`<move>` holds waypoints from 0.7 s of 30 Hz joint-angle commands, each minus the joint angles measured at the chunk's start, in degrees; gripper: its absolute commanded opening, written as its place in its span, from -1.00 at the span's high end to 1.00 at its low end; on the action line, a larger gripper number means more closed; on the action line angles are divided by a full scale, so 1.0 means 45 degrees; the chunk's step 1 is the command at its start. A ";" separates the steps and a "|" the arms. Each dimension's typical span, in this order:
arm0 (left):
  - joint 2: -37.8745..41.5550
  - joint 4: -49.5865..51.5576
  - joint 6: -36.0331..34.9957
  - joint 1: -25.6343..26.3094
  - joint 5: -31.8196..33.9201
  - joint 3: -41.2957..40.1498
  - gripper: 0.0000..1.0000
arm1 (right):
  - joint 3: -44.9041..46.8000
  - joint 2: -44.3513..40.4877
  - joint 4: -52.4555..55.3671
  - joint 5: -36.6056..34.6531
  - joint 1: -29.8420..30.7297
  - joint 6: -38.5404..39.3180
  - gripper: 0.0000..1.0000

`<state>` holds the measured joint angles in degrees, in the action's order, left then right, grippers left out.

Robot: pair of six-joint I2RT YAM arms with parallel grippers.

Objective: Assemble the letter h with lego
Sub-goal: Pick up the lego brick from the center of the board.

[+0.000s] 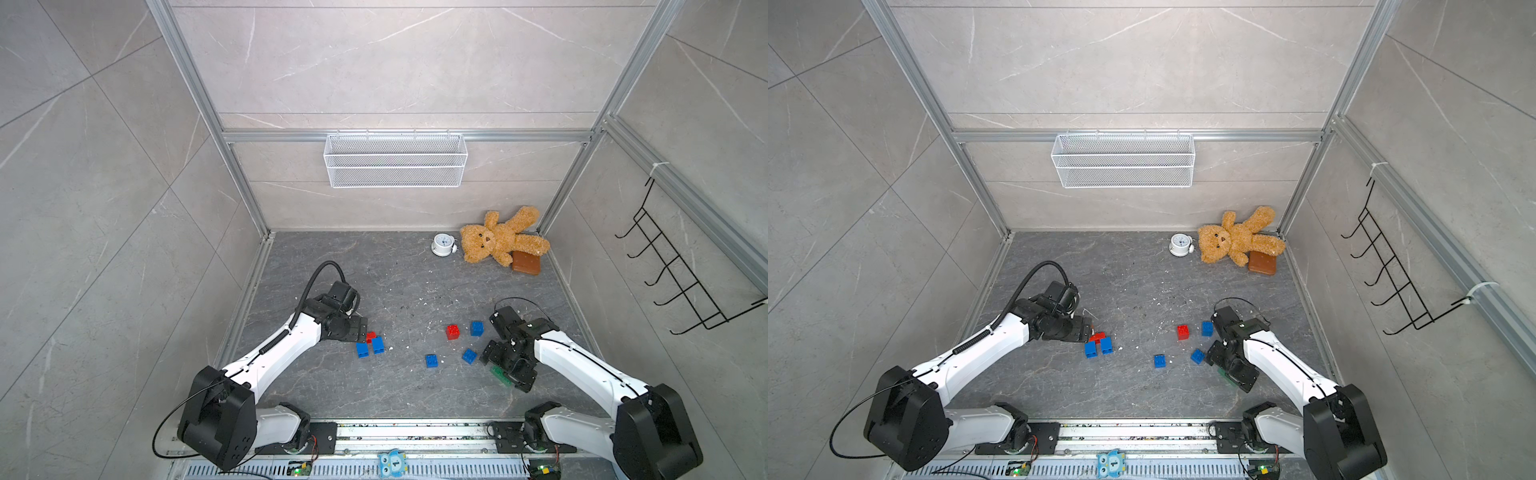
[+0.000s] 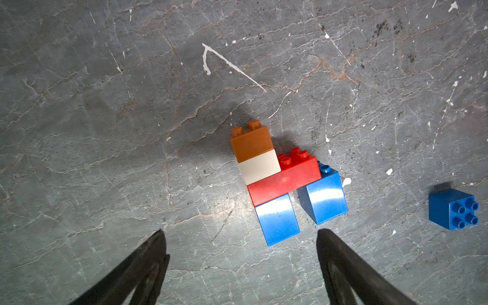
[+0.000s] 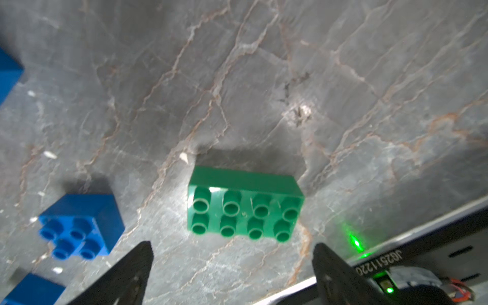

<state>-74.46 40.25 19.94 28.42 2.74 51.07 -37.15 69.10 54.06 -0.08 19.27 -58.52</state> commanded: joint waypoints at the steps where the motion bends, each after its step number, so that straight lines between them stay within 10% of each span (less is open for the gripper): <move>1: 0.0000 0.0078 -0.0252 0.0059 0.0087 0.0250 -0.81 | 0.0337 0.0286 -0.0307 -0.0399 -0.0139 -0.0062 -0.85; 21: -0.0098 0.0113 -0.0263 0.0148 0.0204 0.0238 -0.81 | 0.0161 0.0916 -0.0522 -0.0894 -0.0727 -0.0064 -0.58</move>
<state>-74.70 40.27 19.92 28.84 2.96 51.07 -35.24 71.88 51.90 -2.81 16.25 -58.52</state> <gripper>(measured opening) 0.905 0.793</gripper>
